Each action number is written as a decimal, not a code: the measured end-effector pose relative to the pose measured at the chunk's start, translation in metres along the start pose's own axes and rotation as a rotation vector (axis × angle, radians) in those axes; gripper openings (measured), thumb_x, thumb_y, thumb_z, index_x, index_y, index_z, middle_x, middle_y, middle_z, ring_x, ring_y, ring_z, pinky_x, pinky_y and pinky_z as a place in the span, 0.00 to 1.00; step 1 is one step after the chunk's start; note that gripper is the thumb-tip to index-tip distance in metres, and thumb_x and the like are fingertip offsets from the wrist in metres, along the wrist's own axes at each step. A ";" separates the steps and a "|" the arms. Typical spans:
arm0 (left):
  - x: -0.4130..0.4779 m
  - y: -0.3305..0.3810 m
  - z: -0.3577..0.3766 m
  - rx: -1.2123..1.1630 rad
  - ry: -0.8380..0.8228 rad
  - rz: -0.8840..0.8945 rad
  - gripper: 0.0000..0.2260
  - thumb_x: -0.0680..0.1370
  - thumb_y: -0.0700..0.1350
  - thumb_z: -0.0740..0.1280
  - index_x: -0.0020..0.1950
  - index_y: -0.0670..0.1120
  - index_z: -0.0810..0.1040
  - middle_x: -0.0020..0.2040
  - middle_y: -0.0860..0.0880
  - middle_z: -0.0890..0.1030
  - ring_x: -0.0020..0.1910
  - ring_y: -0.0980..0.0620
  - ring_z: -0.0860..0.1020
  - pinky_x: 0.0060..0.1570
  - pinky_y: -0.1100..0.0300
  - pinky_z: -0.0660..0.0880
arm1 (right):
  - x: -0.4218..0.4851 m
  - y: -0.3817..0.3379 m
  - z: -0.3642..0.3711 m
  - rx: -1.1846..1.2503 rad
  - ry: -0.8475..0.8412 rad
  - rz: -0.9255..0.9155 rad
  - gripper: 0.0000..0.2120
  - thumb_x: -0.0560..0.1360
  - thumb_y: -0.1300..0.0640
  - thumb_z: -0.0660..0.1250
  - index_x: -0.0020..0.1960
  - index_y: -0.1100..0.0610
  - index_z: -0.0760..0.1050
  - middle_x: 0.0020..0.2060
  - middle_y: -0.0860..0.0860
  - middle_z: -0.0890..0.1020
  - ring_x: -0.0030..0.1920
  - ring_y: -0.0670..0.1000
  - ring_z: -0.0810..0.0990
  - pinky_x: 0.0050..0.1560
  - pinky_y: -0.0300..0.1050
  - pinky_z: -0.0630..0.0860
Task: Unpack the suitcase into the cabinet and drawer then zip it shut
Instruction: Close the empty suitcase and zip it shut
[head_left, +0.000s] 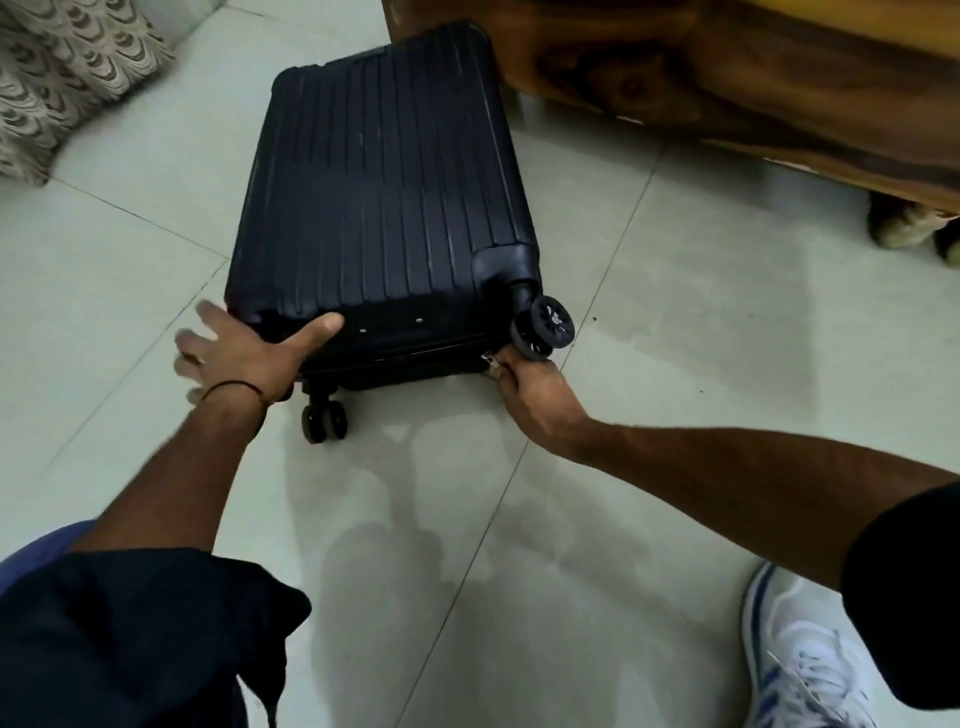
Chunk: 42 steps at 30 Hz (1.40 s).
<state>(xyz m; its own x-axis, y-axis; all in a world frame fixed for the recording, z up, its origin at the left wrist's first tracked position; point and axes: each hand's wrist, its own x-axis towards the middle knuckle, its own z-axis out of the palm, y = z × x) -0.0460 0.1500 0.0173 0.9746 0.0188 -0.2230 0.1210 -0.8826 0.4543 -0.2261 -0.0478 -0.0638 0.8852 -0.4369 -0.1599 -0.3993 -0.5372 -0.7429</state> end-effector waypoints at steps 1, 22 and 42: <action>0.002 -0.005 0.001 -0.122 -0.100 -0.084 0.62 0.52 0.75 0.73 0.75 0.45 0.55 0.73 0.40 0.63 0.70 0.37 0.66 0.65 0.38 0.69 | 0.000 -0.001 0.000 -0.007 0.005 0.000 0.10 0.84 0.58 0.56 0.53 0.62 0.73 0.45 0.60 0.79 0.43 0.58 0.77 0.41 0.45 0.70; -0.083 0.044 0.019 -0.455 -0.455 0.112 0.17 0.70 0.50 0.77 0.43 0.36 0.82 0.35 0.40 0.83 0.28 0.47 0.82 0.32 0.58 0.81 | -0.041 -0.033 0.035 -0.044 -0.090 -0.080 0.08 0.82 0.60 0.60 0.58 0.60 0.74 0.45 0.52 0.77 0.39 0.51 0.74 0.39 0.40 0.68; -0.068 0.096 0.050 -0.229 -1.088 0.064 0.21 0.73 0.54 0.73 0.57 0.40 0.79 0.52 0.42 0.85 0.51 0.48 0.83 0.44 0.58 0.79 | -0.108 0.043 0.007 -0.031 0.407 0.227 0.06 0.82 0.62 0.57 0.53 0.60 0.73 0.44 0.51 0.76 0.40 0.50 0.71 0.36 0.35 0.61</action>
<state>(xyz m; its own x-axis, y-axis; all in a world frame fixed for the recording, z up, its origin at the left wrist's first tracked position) -0.1097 0.0402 0.0327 0.3088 -0.5446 -0.7798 0.2177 -0.7576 0.6154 -0.3370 -0.0189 -0.0833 0.6112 -0.7903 -0.0440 -0.5847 -0.4134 -0.6980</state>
